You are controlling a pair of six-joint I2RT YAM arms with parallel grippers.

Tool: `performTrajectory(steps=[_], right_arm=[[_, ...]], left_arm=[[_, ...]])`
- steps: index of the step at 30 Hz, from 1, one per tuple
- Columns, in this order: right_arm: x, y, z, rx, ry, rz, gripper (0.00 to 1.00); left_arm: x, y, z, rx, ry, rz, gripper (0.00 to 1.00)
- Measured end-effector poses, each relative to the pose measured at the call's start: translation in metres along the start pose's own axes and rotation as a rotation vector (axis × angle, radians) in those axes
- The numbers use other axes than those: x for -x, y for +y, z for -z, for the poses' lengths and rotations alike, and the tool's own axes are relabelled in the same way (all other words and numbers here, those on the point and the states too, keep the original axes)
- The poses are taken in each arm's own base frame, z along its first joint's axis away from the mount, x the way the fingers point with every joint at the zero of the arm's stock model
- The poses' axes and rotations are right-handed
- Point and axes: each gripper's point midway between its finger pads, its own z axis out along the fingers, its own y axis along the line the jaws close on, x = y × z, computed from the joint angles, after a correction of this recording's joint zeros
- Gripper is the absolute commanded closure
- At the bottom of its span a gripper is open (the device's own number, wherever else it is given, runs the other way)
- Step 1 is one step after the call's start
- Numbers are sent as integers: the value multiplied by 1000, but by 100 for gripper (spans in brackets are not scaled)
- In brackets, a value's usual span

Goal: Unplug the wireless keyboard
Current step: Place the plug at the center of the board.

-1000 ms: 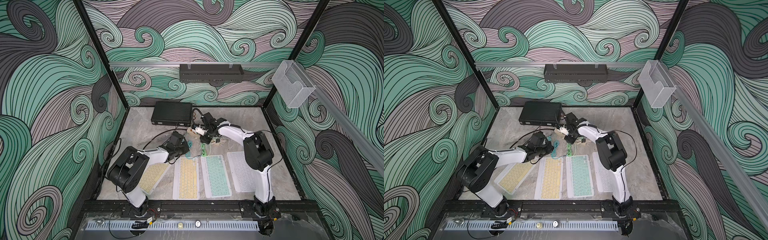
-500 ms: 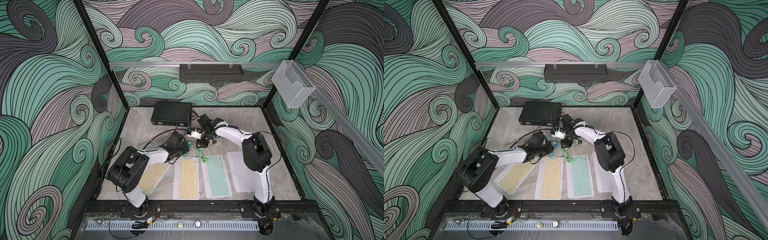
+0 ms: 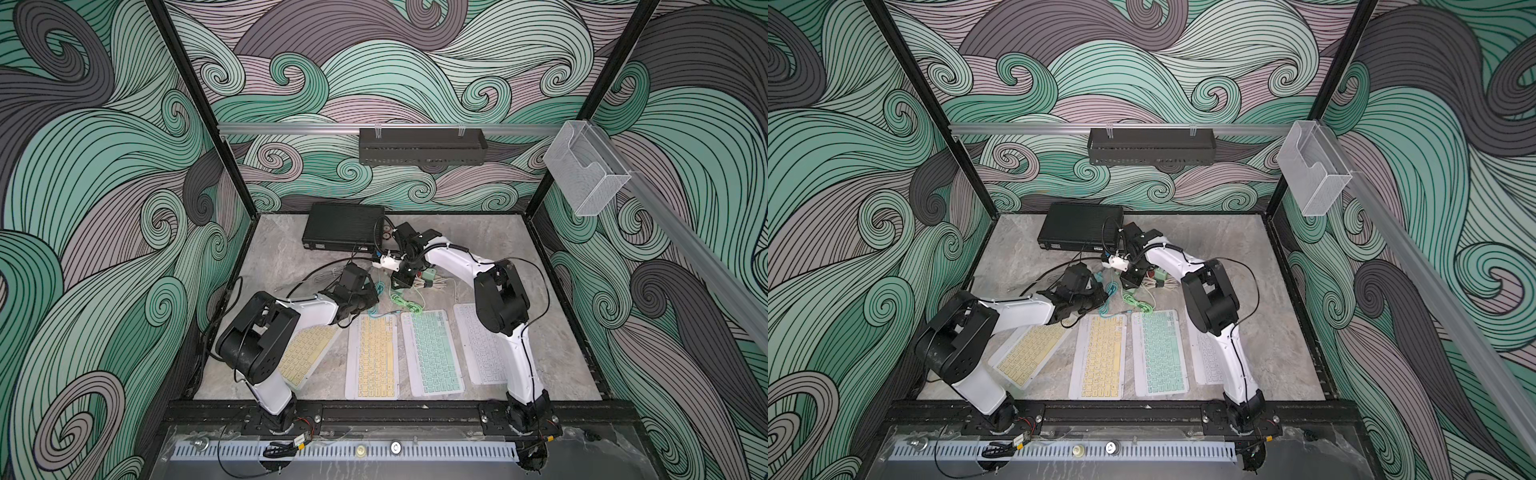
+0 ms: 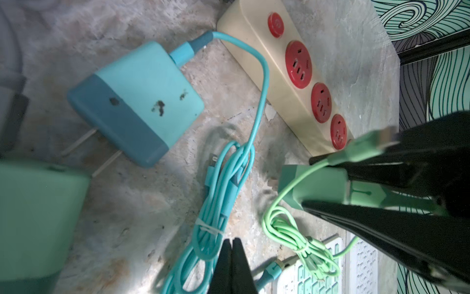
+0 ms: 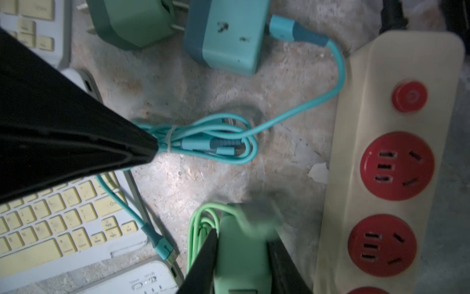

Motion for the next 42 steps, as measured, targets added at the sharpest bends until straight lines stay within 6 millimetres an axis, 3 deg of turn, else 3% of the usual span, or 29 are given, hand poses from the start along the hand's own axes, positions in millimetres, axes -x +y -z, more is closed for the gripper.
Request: performTrajectory(steps=[1, 3, 4, 11, 14, 19, 21, 22, 25, 29, 31, 34, 42], right_arm=[[0, 0, 0, 1, 2, 0, 62], [0, 0, 1, 1, 4, -4, 42], [1, 0, 1, 0, 4, -8, 37], [12, -11, 14, -57, -18, -37, 42], [18, -12, 28, -90, -54, -67, 42], [26, -3, 74, -161, -168, -105, 43], [27, 0, 95, -199, -222, -127, 49], [27, 1, 104, -225, -251, -148, 55], [15, 7, 120, -294, -343, -231, 54], [-29, 25, 108, -344, -443, -366, 57], [-56, 33, 89, -349, -448, -441, 59], [-80, 39, 63, -332, -427, -534, 61], [-88, 24, 41, -361, -461, -654, 56]], left_arm=[[0, 0, 0, 1, 1, 0, 100], [-1, 1, 0, 3, 2, 0, 100], [-1, 1, 0, 3, 3, 0, 100], [-1, 1, 0, 4, 4, 1, 100], [-1, 1, 0, 4, 4, 1, 100], [-1, 1, 0, 2, 7, 1, 100], [-2, 1, 0, 1, 8, 1, 100], [-2, 0, 0, 1, 9, 1, 100], [-2, 0, 0, 0, 10, 1, 100], [-2, 1, 0, 1, 11, 1, 100], [-2, 1, 0, 1, 12, 1, 100], [-2, 1, 0, 2, 12, 0, 100], [-2, 2, 0, 10, 7, -13, 100]])
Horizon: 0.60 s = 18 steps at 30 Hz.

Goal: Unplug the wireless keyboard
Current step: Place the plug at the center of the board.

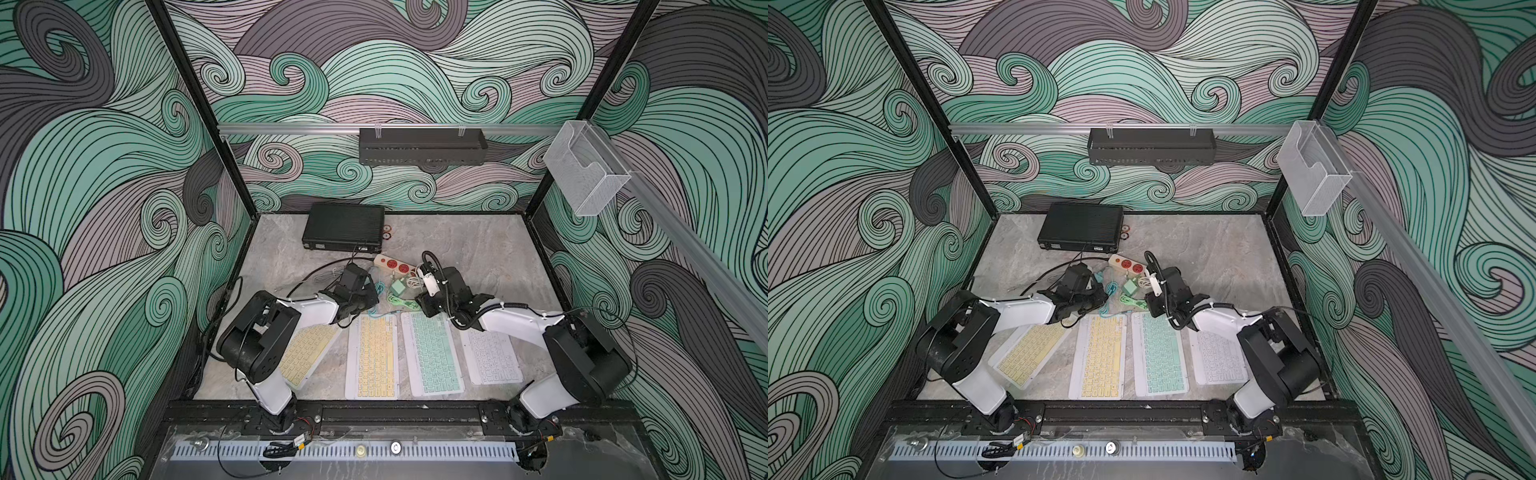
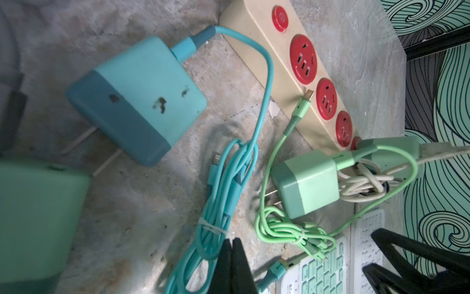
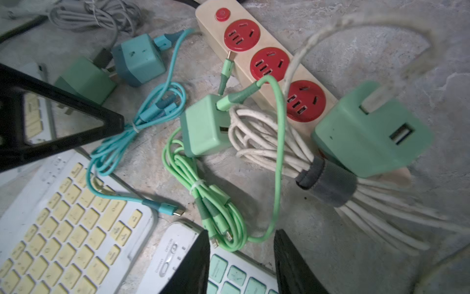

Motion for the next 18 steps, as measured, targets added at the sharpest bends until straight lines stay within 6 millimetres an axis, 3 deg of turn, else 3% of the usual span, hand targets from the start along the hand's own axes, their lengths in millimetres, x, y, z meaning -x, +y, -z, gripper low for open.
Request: performTrajectory(steps=[4, 8, 11, 18], right_arm=[[-6, -9, -20, -20, 23, -34, 60], [-6, -10, -41, -20, 57, -49, 78], [3, -3, -49, 18, 55, -53, 85], [36, 21, -51, 72, -6, -21, 82]], left_arm=[[0, 0, 0, 1, 1, -4, 100], [0, 0, 0, 2, 1, -5, 100], [0, 1, 0, 3, 1, -7, 100], [0, 1, 0, 4, 1, -7, 100]])
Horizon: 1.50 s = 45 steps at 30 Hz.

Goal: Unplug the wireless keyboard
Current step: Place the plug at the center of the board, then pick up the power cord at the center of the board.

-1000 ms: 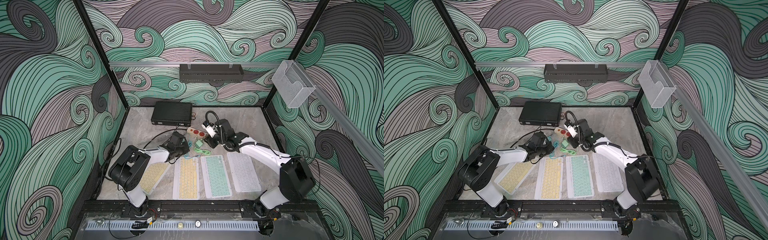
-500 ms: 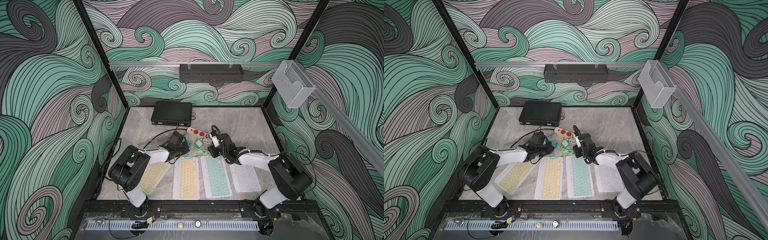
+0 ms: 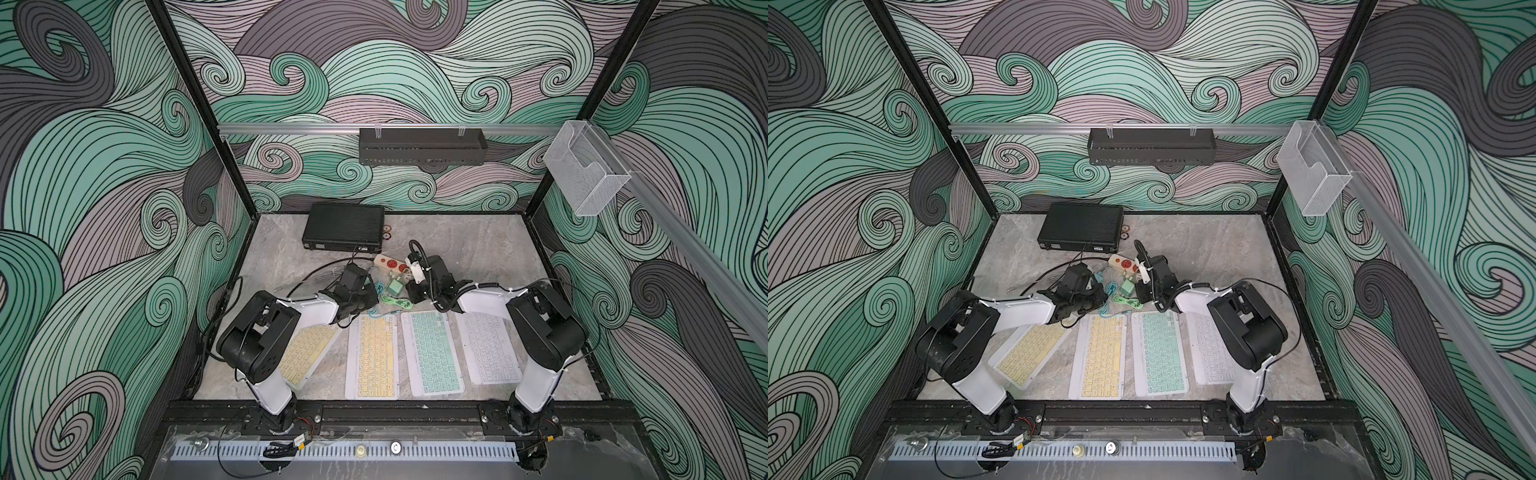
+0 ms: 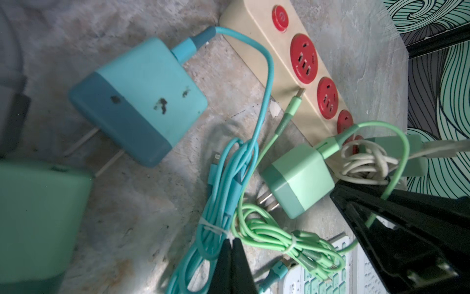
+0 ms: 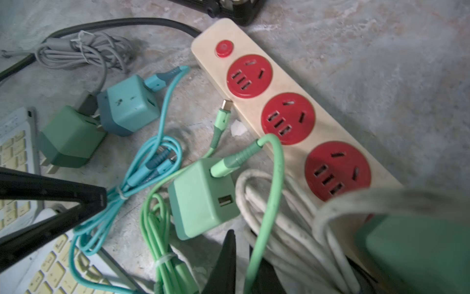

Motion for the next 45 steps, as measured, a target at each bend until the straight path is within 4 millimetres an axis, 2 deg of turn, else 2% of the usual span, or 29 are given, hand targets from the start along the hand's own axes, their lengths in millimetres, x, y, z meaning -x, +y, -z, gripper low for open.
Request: performTrajectory(steps=[6, 9, 13, 19, 22, 27, 28, 30, 34, 41, 45], right_arm=[[9, 24, -13, 27, -5, 50, 76], [7, 31, -22, 25, 8, 67, 64], [4, 28, -26, 0, 19, 79, 47], [9, 21, -15, -42, 16, 102, 41], [26, 23, 8, -53, -25, 115, 37], [64, 25, 78, -74, -194, 101, 18], [67, 24, 89, -79, -219, 93, 13], [69, 18, 113, -102, -278, 62, 12], [57, -4, 141, -136, -321, -9, 10], [24, -77, 171, -327, -338, -196, 1], [17, -97, 186, -441, -373, -255, 1]], left_arm=[[0, 0, 0, 0, 0, 0, 100], [0, 0, 0, 0, 0, 0, 100], [0, 0, 0, -1, 1, 0, 100], [0, 0, 0, -1, 1, 0, 100], [0, 0, 0, -1, 1, 0, 100], [0, 0, 0, -1, 0, -6, 100], [0, 0, 0, -1, -1, -8, 100], [1, -1, 1, -1, -3, -14, 100], [4, -5, 5, -13, -16, -32, 100], [12, -29, 24, -52, -80, -133, 100], [9, -45, 33, -70, -108, -208, 97]])
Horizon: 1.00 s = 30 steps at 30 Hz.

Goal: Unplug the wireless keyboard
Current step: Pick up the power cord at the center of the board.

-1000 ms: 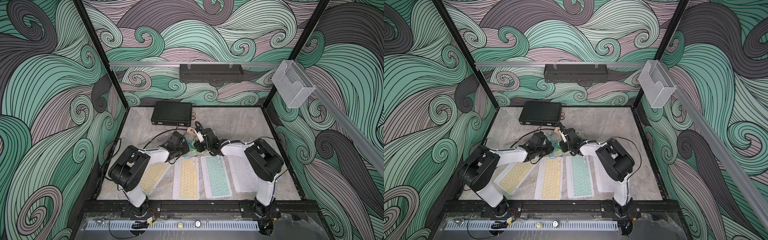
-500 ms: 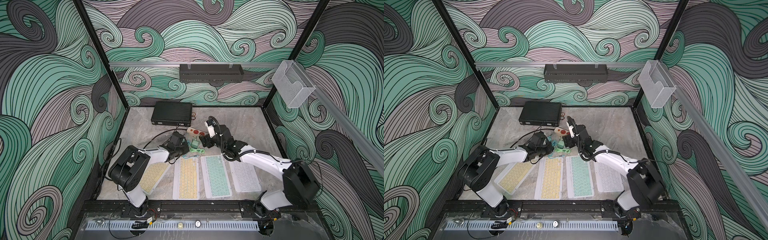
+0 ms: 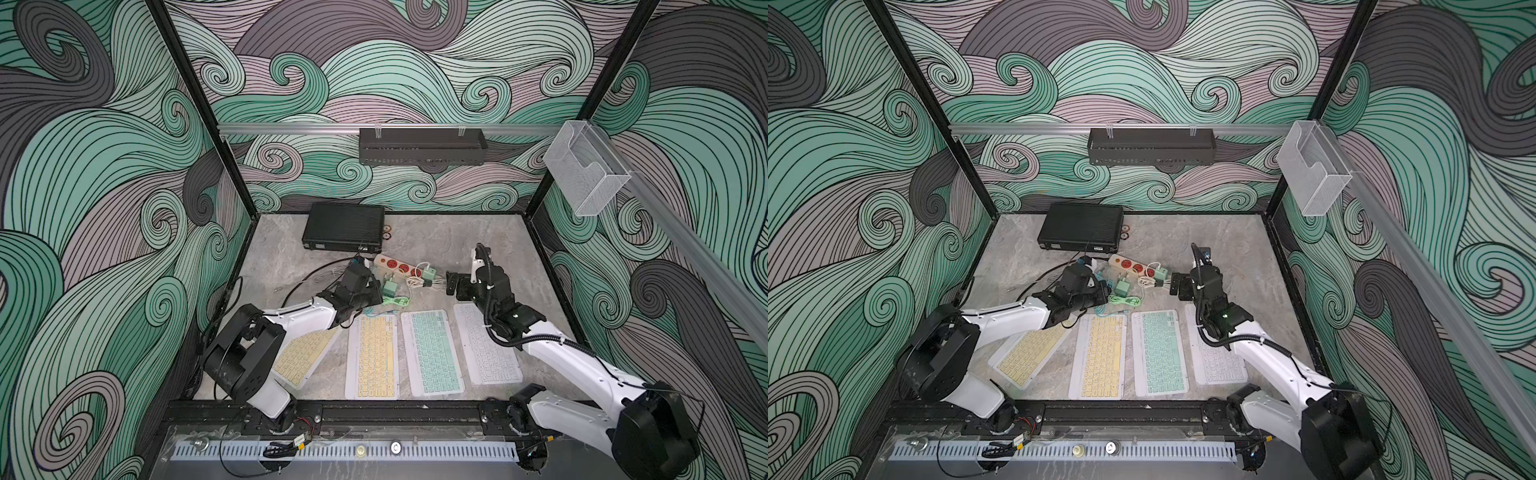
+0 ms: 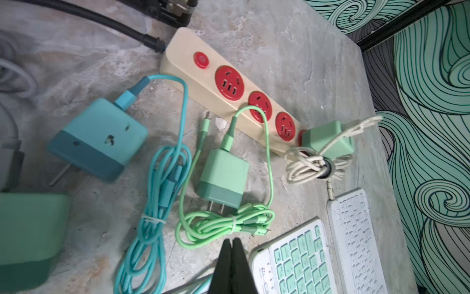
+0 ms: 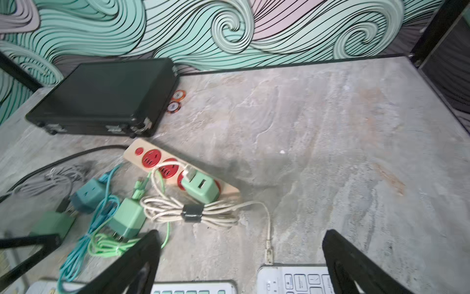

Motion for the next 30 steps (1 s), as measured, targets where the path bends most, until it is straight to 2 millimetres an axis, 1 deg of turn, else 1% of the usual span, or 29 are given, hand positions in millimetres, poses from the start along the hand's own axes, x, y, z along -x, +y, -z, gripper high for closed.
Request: performTrajectory(steps=[2, 6, 8, 9, 13, 16, 18, 20, 22, 24, 29, 30], right_arm=[[-9, -8, 1, -18, -29, -17, 1], [-49, -27, -3, -64, -10, -9, 1], [-63, -35, -5, -78, 14, 11, 1], [-65, -37, -5, -82, 21, 16, 1], [-52, -36, -11, -71, 20, 5, 1], [-50, -32, -22, -59, 64, 8, 9], [-51, -30, -32, -61, 116, 14, 17], [-55, -28, -44, -69, 193, 22, 25], [-59, -25, -53, -73, 255, 29, 30], [-67, -22, -59, -67, 314, 38, 33], [-93, -20, -61, -62, 449, 61, 49], [-98, -20, -61, -63, 473, 61, 50]], left_arm=[[-2, -8, 3, -8, -6, -46, 91], [-9, -14, 3, -10, 3, -110, 78], [-10, -14, 3, -9, 5, -131, 72], [-10, -14, 3, -7, 5, -135, 71], [-8, -15, 3, -3, -2, -151, 70], [-5, -17, 4, -4, -10, -161, 70], [-4, -18, 4, -5, -11, -166, 71], [-4, -17, 4, -2, -10, -171, 71], [-5, -16, 4, 4, -5, -175, 71], [-6, -14, 4, 11, -1, -179, 72], [-6, -13, 4, 18, 3, -180, 73], [-6, -14, 4, 17, 3, -180, 73]])
